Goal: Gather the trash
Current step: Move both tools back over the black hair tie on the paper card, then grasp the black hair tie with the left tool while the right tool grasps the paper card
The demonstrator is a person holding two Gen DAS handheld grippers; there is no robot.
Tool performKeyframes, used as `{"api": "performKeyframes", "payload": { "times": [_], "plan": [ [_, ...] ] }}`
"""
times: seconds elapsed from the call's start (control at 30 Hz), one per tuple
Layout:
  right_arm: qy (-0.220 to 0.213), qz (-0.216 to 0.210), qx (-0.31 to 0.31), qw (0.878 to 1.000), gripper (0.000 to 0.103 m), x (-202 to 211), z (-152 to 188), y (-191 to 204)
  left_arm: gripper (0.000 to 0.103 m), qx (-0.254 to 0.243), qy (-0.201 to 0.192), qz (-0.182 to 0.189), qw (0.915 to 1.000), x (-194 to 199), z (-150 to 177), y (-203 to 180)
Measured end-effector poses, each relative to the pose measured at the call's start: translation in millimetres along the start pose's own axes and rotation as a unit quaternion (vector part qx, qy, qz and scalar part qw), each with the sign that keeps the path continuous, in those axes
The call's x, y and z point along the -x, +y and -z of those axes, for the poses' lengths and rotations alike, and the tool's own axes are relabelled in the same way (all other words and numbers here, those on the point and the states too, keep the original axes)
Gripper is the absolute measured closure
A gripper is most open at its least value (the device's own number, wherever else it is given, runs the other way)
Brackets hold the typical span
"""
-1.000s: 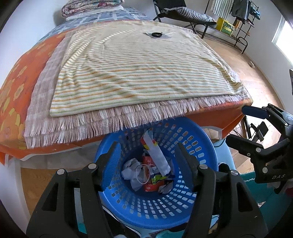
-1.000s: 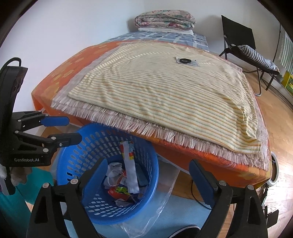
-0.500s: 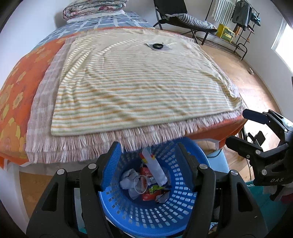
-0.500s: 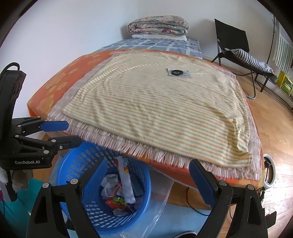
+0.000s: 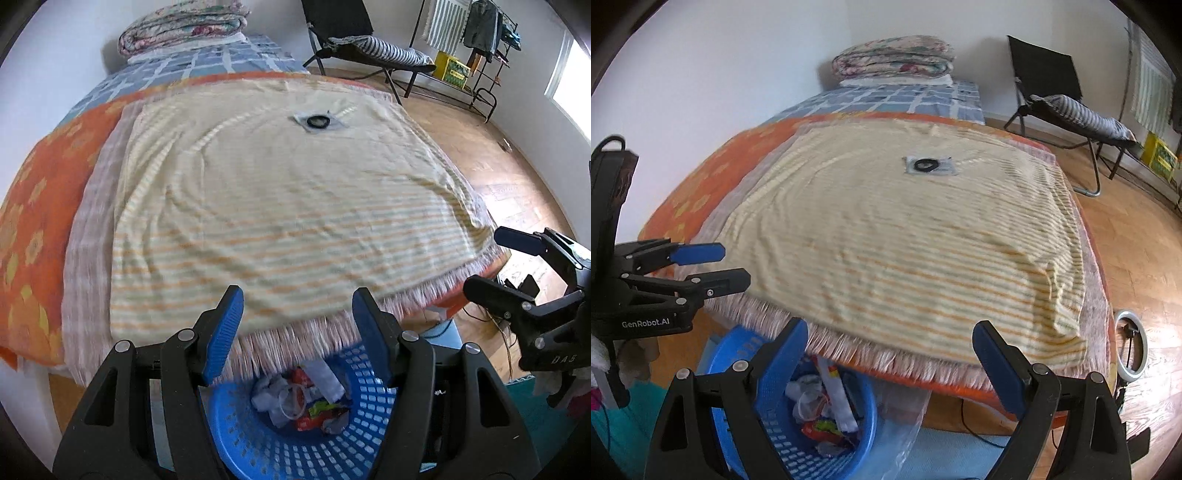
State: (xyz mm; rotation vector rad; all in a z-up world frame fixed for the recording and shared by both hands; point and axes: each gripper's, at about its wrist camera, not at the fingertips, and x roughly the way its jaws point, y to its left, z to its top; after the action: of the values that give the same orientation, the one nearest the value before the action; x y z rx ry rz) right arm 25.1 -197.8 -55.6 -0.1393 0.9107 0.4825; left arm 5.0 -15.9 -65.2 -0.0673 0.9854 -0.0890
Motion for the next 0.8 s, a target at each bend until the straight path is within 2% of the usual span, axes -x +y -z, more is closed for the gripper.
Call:
{"api": "performKeyframes", "payload": {
  "times": [0.2,0.43,0.63,0.8],
  "plan": [
    [-0.032,0.017,-0.014,0.999,0.011,-1.7,-26.2,-25.9,0.04,-0.009,-0.023,-0.001,0.9997,-9.4,-40.3,0.8],
    [-0.034,0.018,-0.061,0.997,0.011,-18.6,-66.1,-66.5,0.04,-0.003,-0.039,0.007,0.9992,-33.8,-89.6,-4.1],
    [-0.026,0.014,-0.123,0.992,0.011,-45.0,-101.2,-108.0,0.04,-0.003,-0.044,0.014,0.9989,-72.8,-132.5,-16.0],
    [-0.029,0.008,-0.167,0.985,0.011,-66.0,-121.7,-136.9,0.04,0.001,-0.039,0.01,0.9992,-107.0,-155.2,-21.7]
  ]
}}
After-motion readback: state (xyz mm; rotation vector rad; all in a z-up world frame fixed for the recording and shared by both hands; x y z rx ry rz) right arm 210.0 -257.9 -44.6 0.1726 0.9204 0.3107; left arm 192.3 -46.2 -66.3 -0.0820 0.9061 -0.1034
